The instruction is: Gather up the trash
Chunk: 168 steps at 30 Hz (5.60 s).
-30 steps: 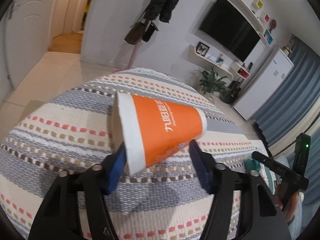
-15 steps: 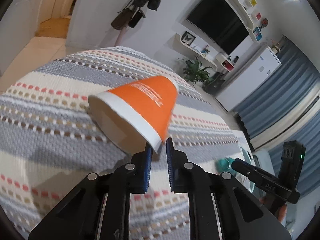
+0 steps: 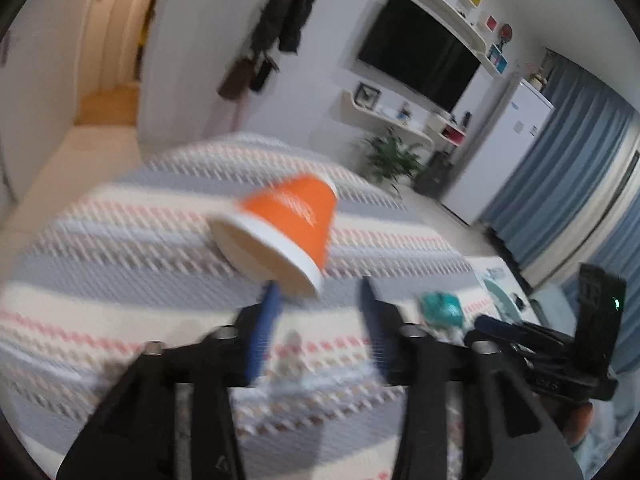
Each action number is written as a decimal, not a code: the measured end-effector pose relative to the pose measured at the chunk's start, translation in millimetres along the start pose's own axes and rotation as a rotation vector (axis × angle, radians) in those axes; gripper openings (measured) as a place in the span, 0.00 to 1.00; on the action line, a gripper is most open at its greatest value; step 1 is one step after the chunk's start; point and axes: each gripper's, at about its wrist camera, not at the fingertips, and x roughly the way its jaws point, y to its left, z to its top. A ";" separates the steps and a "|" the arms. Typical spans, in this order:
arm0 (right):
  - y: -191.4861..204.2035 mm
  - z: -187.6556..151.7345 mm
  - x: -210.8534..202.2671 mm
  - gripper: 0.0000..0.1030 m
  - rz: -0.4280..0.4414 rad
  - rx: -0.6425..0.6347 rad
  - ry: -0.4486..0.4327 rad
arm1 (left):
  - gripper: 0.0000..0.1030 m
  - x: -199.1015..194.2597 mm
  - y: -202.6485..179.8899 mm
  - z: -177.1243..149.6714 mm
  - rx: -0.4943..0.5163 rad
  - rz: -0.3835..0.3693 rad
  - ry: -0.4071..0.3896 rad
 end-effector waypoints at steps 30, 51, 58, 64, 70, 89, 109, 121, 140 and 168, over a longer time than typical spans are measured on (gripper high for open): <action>-28.9 22.3 65.0 0.70 -0.113 -0.138 0.073 | 0.60 109.1 1.1 36.8 -0.037 -0.018 0.144; -27.7 11.6 -15.2 0.39 -0.119 -0.078 -0.097 | 0.36 44.8 -59.6 14.7 0.013 -0.113 -0.003; -57.7 17.1 -72.5 0.39 -0.190 -0.005 -0.224 | 0.36 19.1 -132.5 26.0 0.127 -0.179 -0.070; -113.1 7.7 -113.8 0.39 -0.287 0.133 -0.292 | 0.37 29.9 -207.7 26.5 0.231 -0.252 -0.061; -196.7 -19.9 -137.8 0.39 -0.398 0.355 -0.305 | 0.37 66.4 -277.2 5.3 0.328 -0.309 0.007; -307.4 -91.2 -104.4 0.53 -0.444 0.641 -0.138 | 0.50 175.0 -354.0 -55.3 0.405 -0.364 0.248; -227.3 -79.8 -154.7 0.68 -0.447 0.525 -0.214 | 0.80 89.3 -307.5 -56.3 0.374 -0.340 0.087; -111.1 -69.0 -186.9 0.72 -0.503 0.315 -0.495 | 0.89 -5.7 -245.4 -75.1 0.421 -0.105 -0.211; -76.8 -105.6 -184.9 0.83 -0.709 0.303 -0.595 | 0.93 -9.0 -212.0 -83.3 0.329 -0.035 -0.337; -69.1 -103.3 -181.9 0.86 -0.705 0.295 -0.580 | 0.93 -6.9 -210.0 -89.0 0.348 0.001 -0.298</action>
